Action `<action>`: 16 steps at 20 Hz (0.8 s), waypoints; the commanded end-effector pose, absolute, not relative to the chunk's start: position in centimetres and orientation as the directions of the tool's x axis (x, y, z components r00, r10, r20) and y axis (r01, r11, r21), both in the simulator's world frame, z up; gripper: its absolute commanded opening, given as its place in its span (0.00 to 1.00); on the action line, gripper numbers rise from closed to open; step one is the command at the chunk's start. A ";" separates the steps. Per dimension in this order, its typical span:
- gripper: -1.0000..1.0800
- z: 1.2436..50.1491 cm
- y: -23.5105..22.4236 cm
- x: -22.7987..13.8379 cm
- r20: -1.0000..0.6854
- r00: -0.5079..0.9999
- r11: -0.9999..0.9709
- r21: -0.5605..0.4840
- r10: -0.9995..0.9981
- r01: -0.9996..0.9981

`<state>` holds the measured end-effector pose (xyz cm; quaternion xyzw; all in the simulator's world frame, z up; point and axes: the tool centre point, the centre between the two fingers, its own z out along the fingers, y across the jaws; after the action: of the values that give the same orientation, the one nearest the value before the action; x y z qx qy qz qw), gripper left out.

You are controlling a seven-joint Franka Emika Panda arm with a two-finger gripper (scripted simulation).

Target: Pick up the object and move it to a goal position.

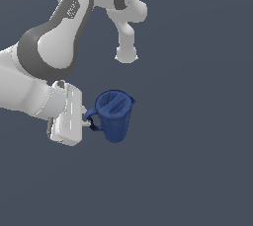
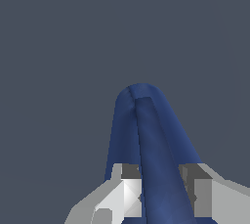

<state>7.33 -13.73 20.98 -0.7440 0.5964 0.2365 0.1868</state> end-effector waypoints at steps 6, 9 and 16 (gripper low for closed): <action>0.00 26.2 -11.4 6.1 -0.574 0.180 -0.220 0.000 -0.799 -0.976; 0.00 29.1 -10.0 5.4 -0.574 0.180 -0.220 0.000 -0.799 -0.976; 0.00 36.0 -6.8 3.7 -0.574 0.180 -0.220 0.000 -0.799 -0.975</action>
<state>4.11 -7.56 34.36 -0.7446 0.5958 0.2360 0.1871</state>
